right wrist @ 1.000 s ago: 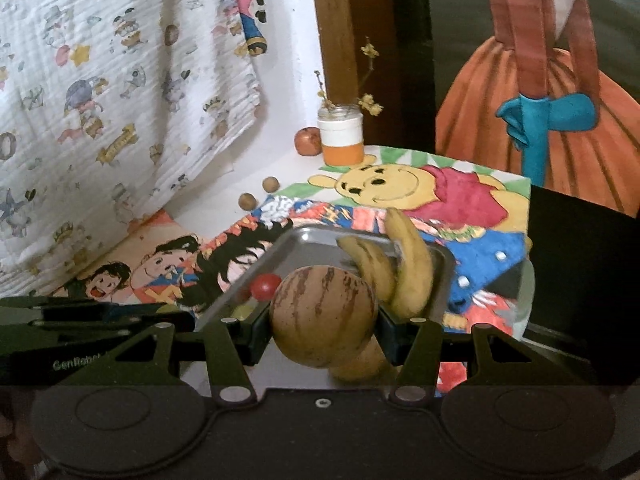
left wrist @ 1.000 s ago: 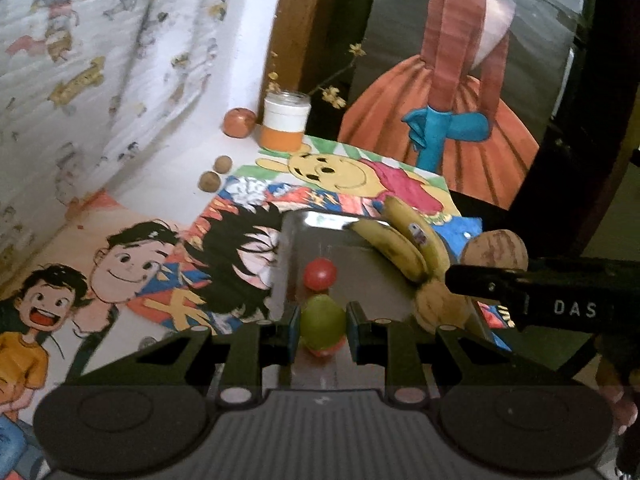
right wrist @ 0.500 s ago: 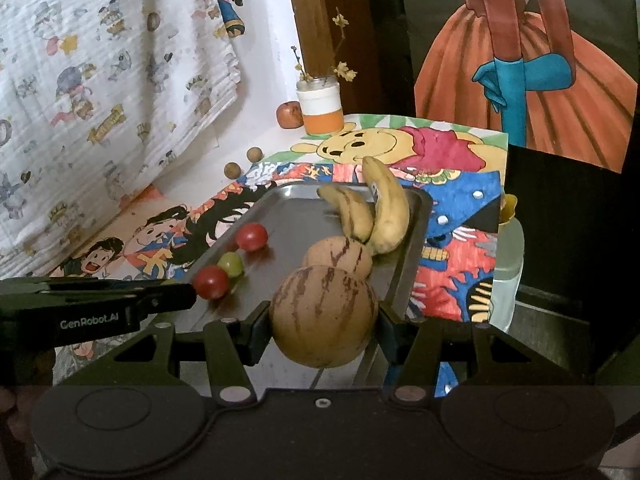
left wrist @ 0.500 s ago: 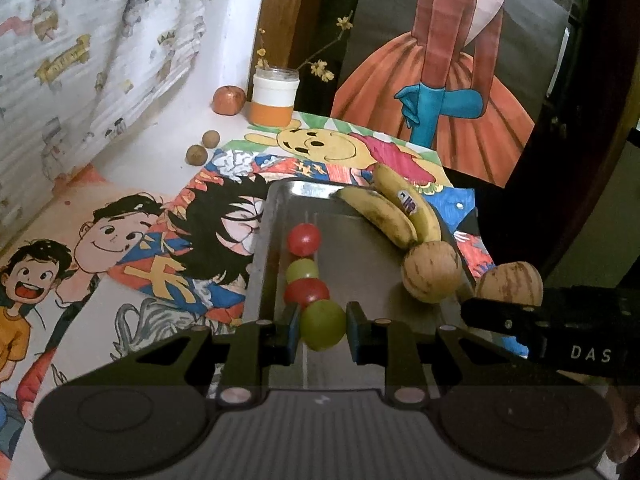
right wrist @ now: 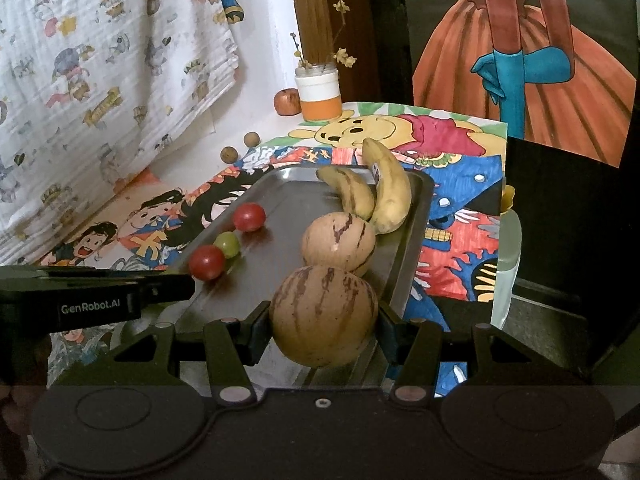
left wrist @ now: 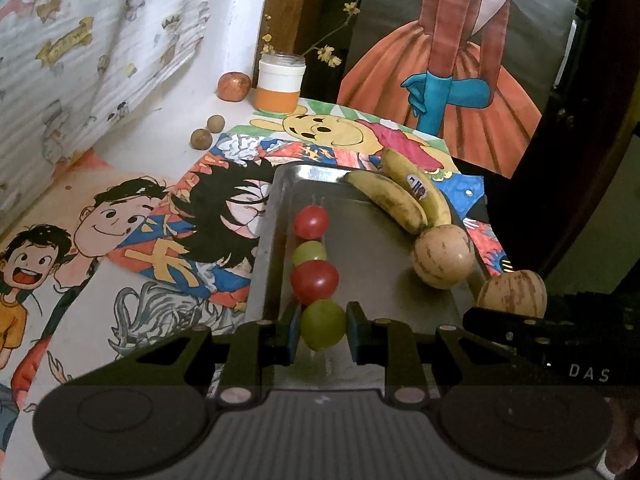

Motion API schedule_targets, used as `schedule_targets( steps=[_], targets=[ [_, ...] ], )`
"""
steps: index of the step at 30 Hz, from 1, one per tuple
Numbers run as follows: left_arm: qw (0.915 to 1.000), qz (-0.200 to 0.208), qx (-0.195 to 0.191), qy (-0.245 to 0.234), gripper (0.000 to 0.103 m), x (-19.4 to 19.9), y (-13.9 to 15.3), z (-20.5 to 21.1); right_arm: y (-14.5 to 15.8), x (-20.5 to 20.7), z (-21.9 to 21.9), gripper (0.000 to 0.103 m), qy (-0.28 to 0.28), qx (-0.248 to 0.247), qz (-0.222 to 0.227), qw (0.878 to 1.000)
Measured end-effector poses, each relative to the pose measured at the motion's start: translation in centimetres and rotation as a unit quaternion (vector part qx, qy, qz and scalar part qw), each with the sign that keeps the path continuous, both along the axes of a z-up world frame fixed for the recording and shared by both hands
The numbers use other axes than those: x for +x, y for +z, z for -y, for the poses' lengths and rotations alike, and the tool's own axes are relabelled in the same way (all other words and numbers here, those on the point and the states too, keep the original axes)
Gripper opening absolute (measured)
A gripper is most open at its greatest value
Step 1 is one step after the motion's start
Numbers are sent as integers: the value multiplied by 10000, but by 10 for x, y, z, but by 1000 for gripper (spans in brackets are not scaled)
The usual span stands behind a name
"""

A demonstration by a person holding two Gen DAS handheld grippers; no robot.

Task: Organize fruits
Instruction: 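Carry the striped fruit and the green grape over the tray with both grippers, then lower both fruits onto the tray and open both grippers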

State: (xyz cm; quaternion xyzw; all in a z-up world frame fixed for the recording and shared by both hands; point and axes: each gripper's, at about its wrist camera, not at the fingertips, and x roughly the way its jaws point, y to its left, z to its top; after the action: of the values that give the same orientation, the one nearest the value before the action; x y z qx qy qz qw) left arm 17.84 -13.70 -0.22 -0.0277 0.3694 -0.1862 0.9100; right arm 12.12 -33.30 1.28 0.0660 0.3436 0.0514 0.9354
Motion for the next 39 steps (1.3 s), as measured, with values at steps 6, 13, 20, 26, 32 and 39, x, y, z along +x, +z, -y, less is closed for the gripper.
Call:
schedule_targets(
  steps=[6, 13, 20, 26, 32, 39],
  targets=[
    [10000, -11, 12, 4, 27, 1, -3, -1, -3, 2, -3, 56, -56, -78, 0, 10000],
    [10000, -30, 28, 46, 27, 3, -8, -2, -6, 6, -7, 56, -100, -246, 60, 9996],
    [9999, -66, 40, 79, 27, 5, -11, -1, -10, 13, -13, 56, -81, -413, 77, 9991],
    [9999, -110, 28, 101, 27, 7, -13, -3, -14, 16, -17, 56, -53, -440, 51, 9990],
    [9999, -118, 30, 94, 27, 8, -14, -3, -17, 15, -17, 56, -27, -422, 30, 9991],
    [9998, -185, -38, 102, 33, 7, -13, -4, -18, 13, -17, 56, -19, -392, 51, 9992]
  ],
)
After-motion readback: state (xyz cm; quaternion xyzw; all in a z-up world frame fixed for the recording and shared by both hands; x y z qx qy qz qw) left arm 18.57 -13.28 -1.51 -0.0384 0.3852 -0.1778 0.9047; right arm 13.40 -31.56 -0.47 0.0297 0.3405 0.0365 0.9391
